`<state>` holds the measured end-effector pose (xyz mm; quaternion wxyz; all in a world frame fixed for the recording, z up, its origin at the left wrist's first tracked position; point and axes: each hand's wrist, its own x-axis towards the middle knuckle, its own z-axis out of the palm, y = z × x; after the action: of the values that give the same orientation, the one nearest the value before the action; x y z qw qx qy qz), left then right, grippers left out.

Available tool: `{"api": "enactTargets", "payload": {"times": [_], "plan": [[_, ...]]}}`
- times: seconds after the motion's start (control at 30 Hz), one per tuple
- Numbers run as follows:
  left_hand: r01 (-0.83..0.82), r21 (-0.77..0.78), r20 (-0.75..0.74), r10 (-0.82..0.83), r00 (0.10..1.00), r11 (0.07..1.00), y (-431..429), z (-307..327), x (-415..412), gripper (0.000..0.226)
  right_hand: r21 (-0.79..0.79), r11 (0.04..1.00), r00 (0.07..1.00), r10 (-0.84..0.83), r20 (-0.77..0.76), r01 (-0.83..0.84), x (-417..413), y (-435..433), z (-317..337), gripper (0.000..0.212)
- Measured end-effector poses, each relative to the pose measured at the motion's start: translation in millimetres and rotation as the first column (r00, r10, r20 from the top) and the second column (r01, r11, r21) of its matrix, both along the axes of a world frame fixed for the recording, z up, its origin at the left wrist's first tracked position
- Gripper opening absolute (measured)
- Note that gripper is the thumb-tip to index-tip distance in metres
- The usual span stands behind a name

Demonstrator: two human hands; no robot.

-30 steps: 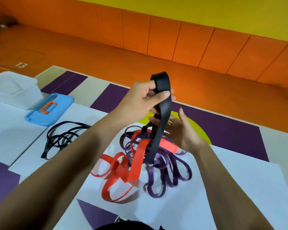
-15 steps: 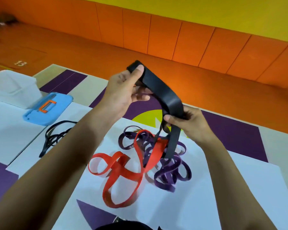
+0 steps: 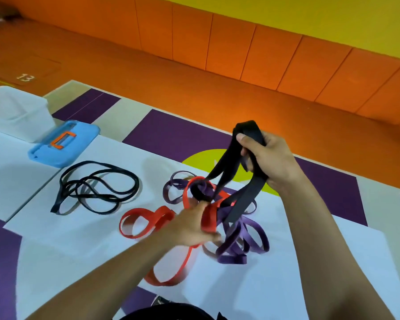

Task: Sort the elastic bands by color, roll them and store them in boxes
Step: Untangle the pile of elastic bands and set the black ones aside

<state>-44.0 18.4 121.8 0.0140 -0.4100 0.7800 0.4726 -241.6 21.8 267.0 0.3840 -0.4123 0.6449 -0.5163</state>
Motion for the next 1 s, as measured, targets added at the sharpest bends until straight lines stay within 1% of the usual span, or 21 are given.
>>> {"api": "enactTargets", "payload": {"times": [0.03,0.07,0.13,0.2,0.3,0.37,0.4,0.47,0.5,0.57,0.63,0.67,0.7,0.77,0.8,0.83,0.87,0.9,0.93,0.97,1.0], "plan": [[-0.025,-0.011,0.003,0.025,1.000,1.000,8,-12,-4,0.091,0.008,1.000,1.000,0.001,0.014,-0.001,1,0,1,0.027],[-0.061,-0.046,0.007,0.061,0.998,0.997,13,-21,-7,0.090,0.022,1.000,1.000,0.000,0.007,0.000,2,0,2,0.028],[-0.120,-0.122,-0.001,0.121,0.993,0.985,11,-34,-10,0.079,0.048,0.999,0.998,-0.009,-0.059,0.011,1,0,4,0.027],[-0.209,-0.113,-0.047,0.205,0.978,0.971,1,-36,-4,0.069,0.054,0.998,0.988,-0.029,-0.150,0.038,-5,3,7,0.027],[-0.339,-0.169,-0.078,0.330,0.941,0.925,-20,-22,8,0.057,-0.015,0.994,0.978,-0.106,-0.181,0.105,-18,9,16,0.027],[-0.414,-0.208,-0.134,0.394,0.909,0.886,-38,-10,15,0.051,-0.070,0.988,0.961,-0.151,-0.230,0.139,-25,10,20,0.023],[-0.437,-0.171,-0.174,0.410,0.896,0.883,-47,-5,17,0.049,-0.092,0.983,0.943,-0.179,-0.282,0.160,-28,9,20,0.021],[-0.397,-0.002,-0.269,0.382,0.884,0.918,-61,2,21,0.051,-0.115,0.967,0.894,-0.254,-0.370,0.227,-40,6,15,0.021],[-0.364,0.109,-0.313,0.379,0.871,0.925,-65,3,23,0.053,-0.111,0.959,0.881,-0.283,-0.378,0.261,-46,6,13,0.023],[-0.335,0.293,-0.354,0.427,0.832,0.895,-68,11,30,0.050,-0.082,0.953,0.891,-0.303,-0.337,0.293,-58,7,9,0.026],[-0.387,0.379,-0.346,0.517,0.783,0.840,-69,13,39,0.044,-0.043,0.962,0.910,-0.270,-0.316,0.270,-62,10,4,0.026],[-0.438,0.354,-0.316,0.546,0.776,0.826,-71,11,43,0.039,-0.029,0.967,0.917,-0.249,-0.311,0.253,-61,11,1,0.025],[-0.470,0.278,-0.268,0.538,0.800,0.838,-72,9,45,0.034,-0.024,0.971,0.923,-0.234,-0.307,0.238,-60,11,-2,0.025],[-0.441,0.119,-0.151,0.456,0.877,0.889,-74,-3,51,0.025,-0.017,0.975,0.930,-0.217,-0.296,0.222,-56,11,-7,0.025],[-0.405,0.099,-0.076,0.412,0.908,0.909,-75,-12,52,0.024,-0.013,0.976,0.935,-0.212,-0.284,0.218,-55,11,-8,0.025],[-0.372,0.075,0.050,0.369,0.928,0.925,-76,-21,52,0.037,-0.007,0.977,0.940,-0.209,-0.269,0.215,-54,11,-7,0.025],[-0.344,0.001,0.206,0.337,0.919,0.939,-76,-28,52,0.064,-0.001,0.977,0.945,-0.204,-0.256,0.211,-52,11,-7,0.024],[-0.311,-0.108,0.321,0.329,0.888,0.944,-75,-35,49,0.088,0.002,0.978,0.946,-0.200,-0.256,0.207,-51,12,-8,0.025],[-0.270,-0.217,0.344,0.332,0.878,0.938,-73,-40,44,0.098,0.005,0.979,0.944,-0.193,-0.268,0.202,-51,12,-9,0.025],[-0.225,-0.297,0.286,0.311,0.907,0.928,-68,-40,35,0.093,0.005,0.980,0.941,-0.190,-0.279,0.199,-51,13,-10,0.024],[-0.186,-0.312,0.185,0.251,0.950,0.932,-64,-38,24,0.079,0.003,0.980,0.942,-0.188,-0.278,0.197,-50,14,-11,0.024]]}}
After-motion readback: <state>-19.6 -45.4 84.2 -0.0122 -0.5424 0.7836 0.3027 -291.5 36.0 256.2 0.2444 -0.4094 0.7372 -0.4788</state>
